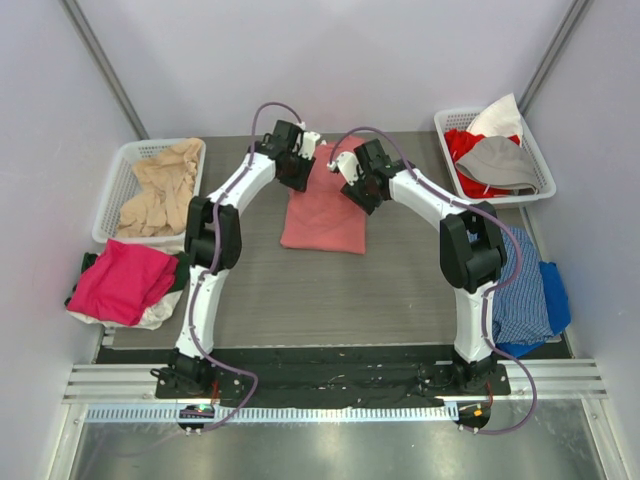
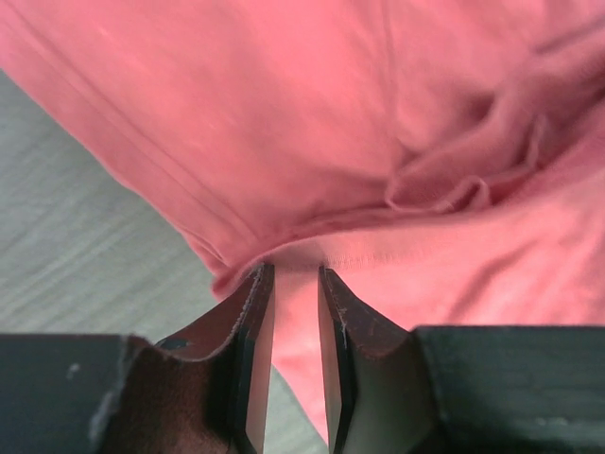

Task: Fold and stack the t-shirts
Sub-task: Fold the tshirt

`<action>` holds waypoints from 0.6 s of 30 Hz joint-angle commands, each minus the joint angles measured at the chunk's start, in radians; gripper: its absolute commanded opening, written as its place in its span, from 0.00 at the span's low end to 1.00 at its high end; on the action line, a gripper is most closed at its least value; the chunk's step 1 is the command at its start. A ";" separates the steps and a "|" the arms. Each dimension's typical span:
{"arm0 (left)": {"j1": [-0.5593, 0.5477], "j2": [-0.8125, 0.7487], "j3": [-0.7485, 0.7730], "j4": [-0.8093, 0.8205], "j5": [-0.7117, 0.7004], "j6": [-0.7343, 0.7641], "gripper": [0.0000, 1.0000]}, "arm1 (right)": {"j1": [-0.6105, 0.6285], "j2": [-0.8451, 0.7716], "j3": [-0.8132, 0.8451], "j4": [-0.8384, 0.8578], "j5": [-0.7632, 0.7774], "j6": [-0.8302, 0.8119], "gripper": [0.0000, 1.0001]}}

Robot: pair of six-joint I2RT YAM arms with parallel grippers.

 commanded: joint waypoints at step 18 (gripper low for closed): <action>0.019 -0.097 -0.072 0.143 -0.224 0.030 0.27 | 0.003 -0.096 -0.017 0.094 0.082 0.058 0.53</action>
